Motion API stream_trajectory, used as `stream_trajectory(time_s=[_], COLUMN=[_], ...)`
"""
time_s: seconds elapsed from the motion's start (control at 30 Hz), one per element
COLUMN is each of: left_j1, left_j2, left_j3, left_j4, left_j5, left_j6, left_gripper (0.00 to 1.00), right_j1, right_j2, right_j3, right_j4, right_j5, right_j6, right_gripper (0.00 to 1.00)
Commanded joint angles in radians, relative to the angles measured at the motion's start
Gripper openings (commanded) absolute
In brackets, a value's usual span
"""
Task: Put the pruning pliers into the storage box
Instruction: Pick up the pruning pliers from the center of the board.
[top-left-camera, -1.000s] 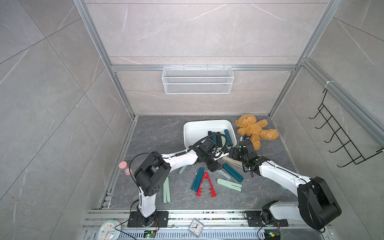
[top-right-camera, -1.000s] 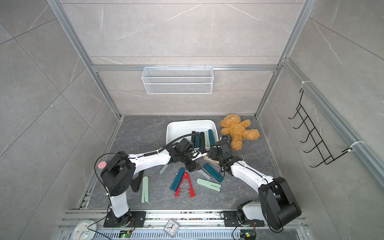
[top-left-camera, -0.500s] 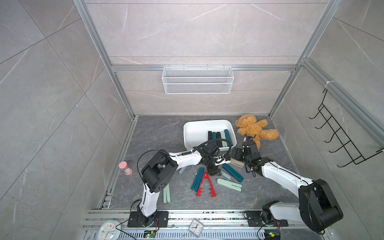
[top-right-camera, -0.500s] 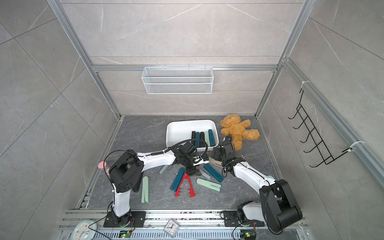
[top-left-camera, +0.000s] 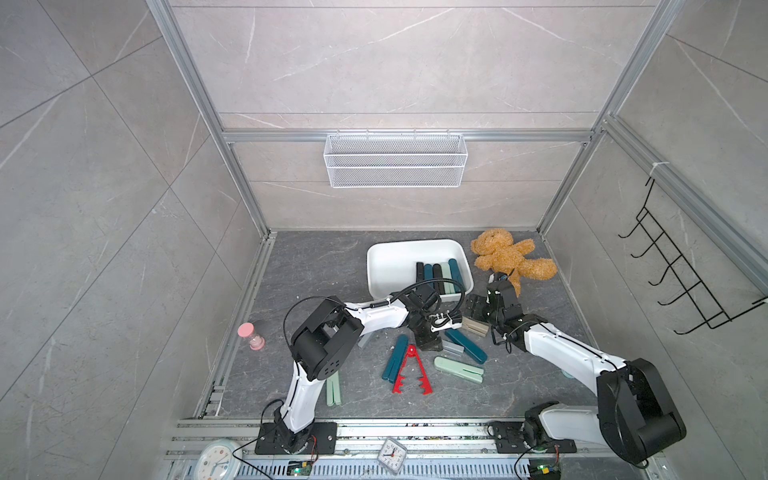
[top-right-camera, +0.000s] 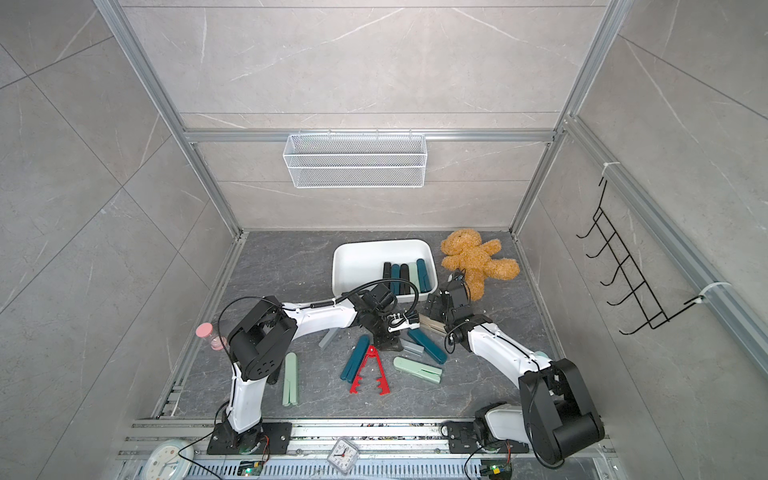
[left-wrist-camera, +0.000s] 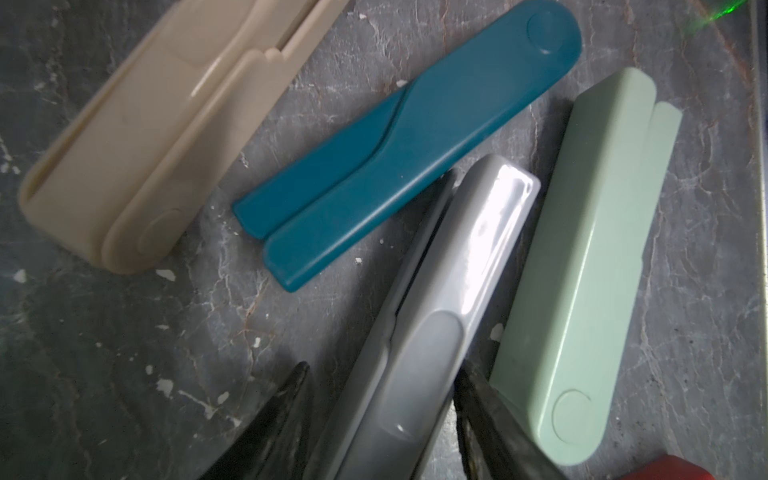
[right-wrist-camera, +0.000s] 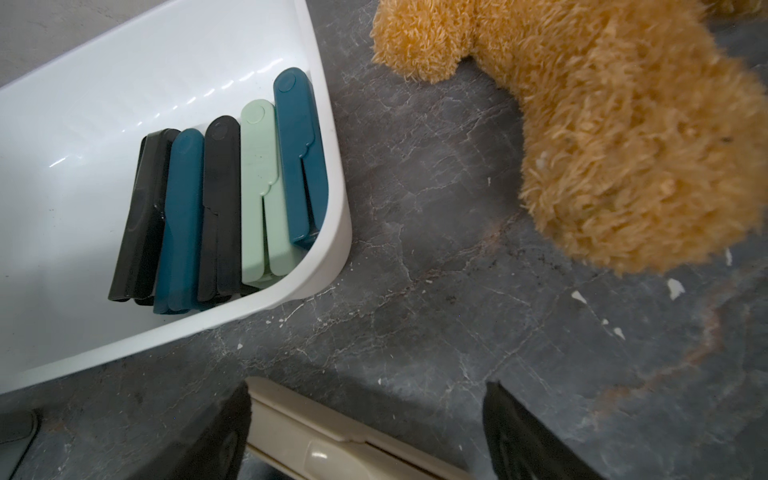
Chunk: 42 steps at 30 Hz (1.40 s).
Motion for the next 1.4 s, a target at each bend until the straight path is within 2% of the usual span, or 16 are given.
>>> stream_trajectory(time_s=[0.0,0.67,1.0,1.37], left_j1=[0.0,0.003,0.006,0.014], left_j2=[0.015,-0.08,-0.148,-0.227], left_j3=[0.016,-0.088,-0.136,-0.179], left_j4=[-0.035,0.011,0.057,0.12], left_j5=[0.009,-0.023,-0.028,-0.049], left_j6=[0.001,-0.06,-0.089,-0.138], left_gripper=[0.54,0.33,0.25,0.22], right_j1=[-0.005,-0.016,-0.016,-0.017], right_j2=[-0.018,-0.011,-0.01,0.0], right_j3=[-0.015,-0.018,-0.017,-0.009], right_j4=[-0.006,-0.003,-0.004,-0.002], right_j5=[-0.005,-0.009,-0.011,-0.039], right_j6=[0.02,0.04,0.048,0.047], right_gripper=[0.88,0.88,0.88,0.88])
